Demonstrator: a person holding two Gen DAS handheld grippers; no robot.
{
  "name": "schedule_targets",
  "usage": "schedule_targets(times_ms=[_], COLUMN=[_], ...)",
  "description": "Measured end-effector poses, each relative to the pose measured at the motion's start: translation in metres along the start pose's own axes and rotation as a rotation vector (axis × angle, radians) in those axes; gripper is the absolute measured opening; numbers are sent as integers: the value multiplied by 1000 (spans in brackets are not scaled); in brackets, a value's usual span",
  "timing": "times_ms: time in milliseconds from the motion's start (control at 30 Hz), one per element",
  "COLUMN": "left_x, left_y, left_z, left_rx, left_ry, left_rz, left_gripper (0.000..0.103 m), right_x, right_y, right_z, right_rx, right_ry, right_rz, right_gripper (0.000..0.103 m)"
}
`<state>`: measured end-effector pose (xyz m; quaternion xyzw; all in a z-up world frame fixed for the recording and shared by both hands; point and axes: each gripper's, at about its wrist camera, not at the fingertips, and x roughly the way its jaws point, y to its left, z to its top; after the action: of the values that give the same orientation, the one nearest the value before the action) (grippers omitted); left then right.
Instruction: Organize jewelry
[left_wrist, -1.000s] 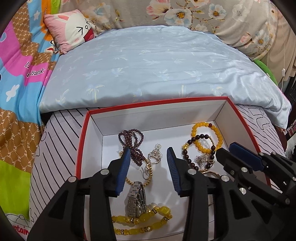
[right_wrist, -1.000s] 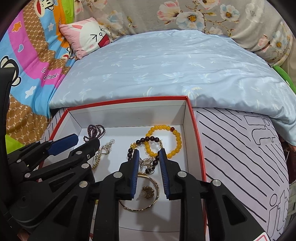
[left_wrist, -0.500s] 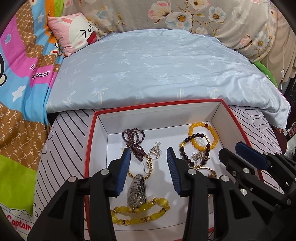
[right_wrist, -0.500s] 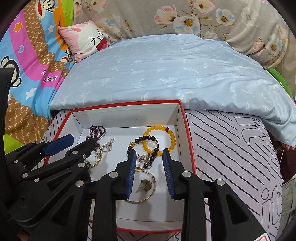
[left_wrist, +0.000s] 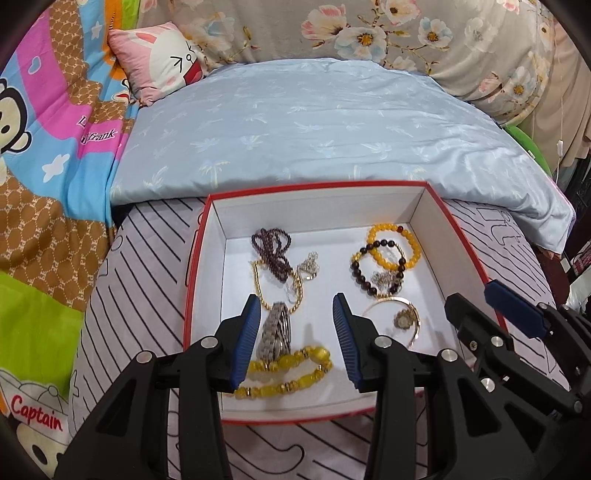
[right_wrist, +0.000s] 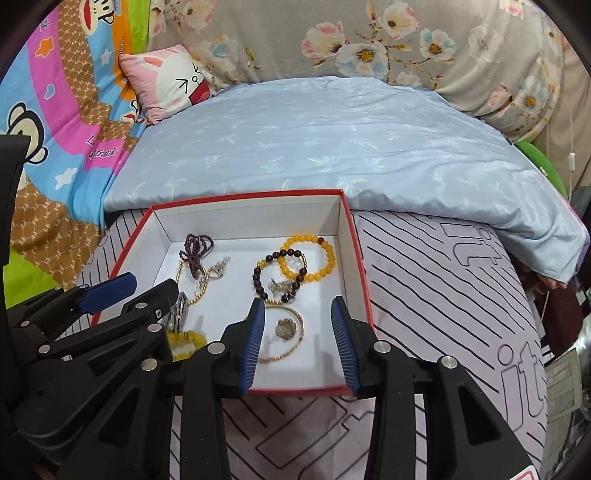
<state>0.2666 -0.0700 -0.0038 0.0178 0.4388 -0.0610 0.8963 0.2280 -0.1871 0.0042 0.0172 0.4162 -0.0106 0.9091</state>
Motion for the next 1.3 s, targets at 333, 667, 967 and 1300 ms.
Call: schedule_targets(times_ms=[333, 667, 967, 1300], left_x=[-19, -40, -51, -59], left_y=[4, 17, 26, 29], left_z=[-32, -46, -58, -72], left_rx=[-22, -62, -87, -97], left_ry=[16, -12, -26, -17], left_rz=[25, 78, 103, 113], left_gripper=[48, 80, 93, 94], right_x=[-21, -42, -52, -61], right_y=[-3, -12, -12, -6], right_z=[-30, -43, -53, -65], right_rx=[25, 68, 82, 87], right_ry=[5, -43, -46, -40], right_rz=[-28, -69, -68, -76], right_gripper=[51, 78, 85, 85])
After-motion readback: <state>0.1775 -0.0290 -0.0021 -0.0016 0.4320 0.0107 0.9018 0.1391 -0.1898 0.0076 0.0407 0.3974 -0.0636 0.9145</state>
